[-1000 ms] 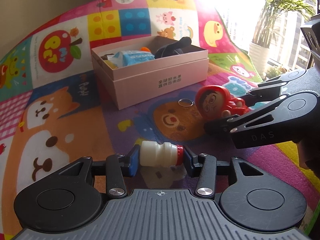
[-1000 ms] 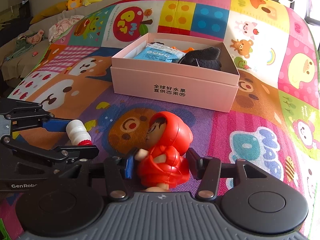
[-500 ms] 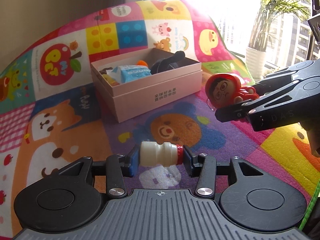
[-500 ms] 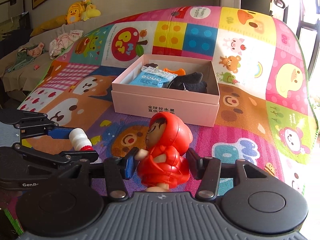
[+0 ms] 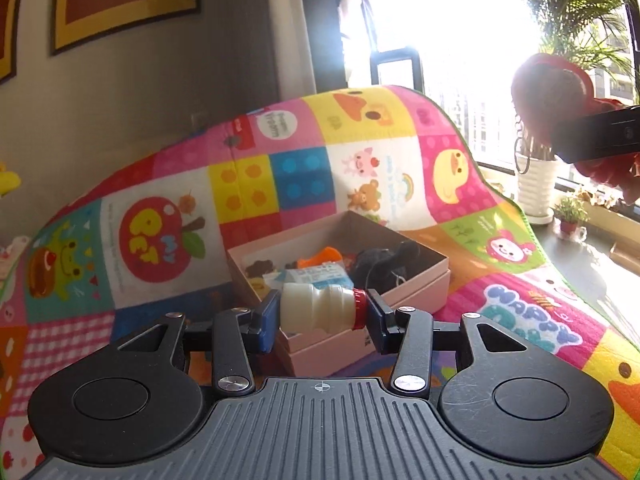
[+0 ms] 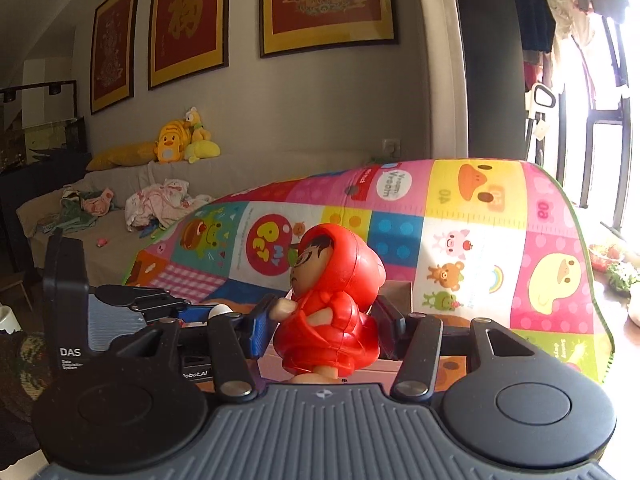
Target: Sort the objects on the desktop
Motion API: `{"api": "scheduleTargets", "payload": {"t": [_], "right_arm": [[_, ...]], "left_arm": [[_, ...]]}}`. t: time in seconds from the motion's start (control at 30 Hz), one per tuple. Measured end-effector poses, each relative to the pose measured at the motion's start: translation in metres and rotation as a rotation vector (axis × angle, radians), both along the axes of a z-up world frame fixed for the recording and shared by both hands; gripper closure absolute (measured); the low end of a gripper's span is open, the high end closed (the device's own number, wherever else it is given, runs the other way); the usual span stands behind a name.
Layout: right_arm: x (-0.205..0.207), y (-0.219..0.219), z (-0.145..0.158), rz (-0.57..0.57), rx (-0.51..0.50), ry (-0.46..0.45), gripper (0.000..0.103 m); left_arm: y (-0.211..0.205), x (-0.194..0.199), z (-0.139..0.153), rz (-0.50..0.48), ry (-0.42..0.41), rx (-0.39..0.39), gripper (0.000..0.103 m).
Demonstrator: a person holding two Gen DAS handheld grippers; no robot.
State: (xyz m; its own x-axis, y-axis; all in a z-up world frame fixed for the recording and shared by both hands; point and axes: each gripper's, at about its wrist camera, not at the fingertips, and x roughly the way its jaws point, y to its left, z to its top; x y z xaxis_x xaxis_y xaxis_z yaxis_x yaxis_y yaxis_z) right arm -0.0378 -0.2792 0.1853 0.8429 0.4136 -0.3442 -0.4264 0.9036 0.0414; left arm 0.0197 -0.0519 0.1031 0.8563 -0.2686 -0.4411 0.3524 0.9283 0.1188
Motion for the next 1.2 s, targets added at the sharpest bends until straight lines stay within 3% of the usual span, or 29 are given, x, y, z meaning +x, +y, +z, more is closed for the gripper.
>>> {"api": "scheduleTargets", "payload": {"t": [0.17, 0.33, 0.47, 0.7, 1.0, 1.1, 1.17, 1.2], "right_arm": [[0.013, -0.002, -0.006, -0.022, -0.012, 0.027, 0.051], [0.031, -0.003, -0.023, -0.045, -0.02, 0.088, 0.051], [0.045, -0.003, -0.033, -0.054, -0.027, 0.119, 0.051], [0.109, 0.023, -0.031, -0.027, -0.097, 0.158, 0.051], [0.251, 0.065, -0.057, -0.093, -0.147, 0.326, 0.051], [0.271, 0.08, -0.073, -0.091, -0.215, 0.336, 0.05], [0.277, 0.084, -0.08, -0.112, -0.241, 0.347, 0.04], [0.277, 0.084, -0.081, -0.116, -0.239, 0.347, 0.039]], "left_arm": [[-0.003, 0.06, -0.011, 0.045, 0.019, 0.02, 0.054], [0.012, 0.11, -0.018, 0.083, 0.056, -0.071, 0.049], [0.029, 0.085, -0.027, 0.086, 0.05, -0.141, 0.024], [0.038, 0.027, -0.066, 0.112, 0.176, -0.16, 0.011], [0.056, -0.005, -0.078, 0.09, 0.198, -0.222, 0.007], [0.066, -0.004, -0.079, 0.113, 0.206, -0.245, 0.006], [0.071, -0.004, -0.08, 0.125, 0.211, -0.26, 0.006], [0.074, -0.004, -0.081, 0.129, 0.213, -0.268, 0.006]]}}
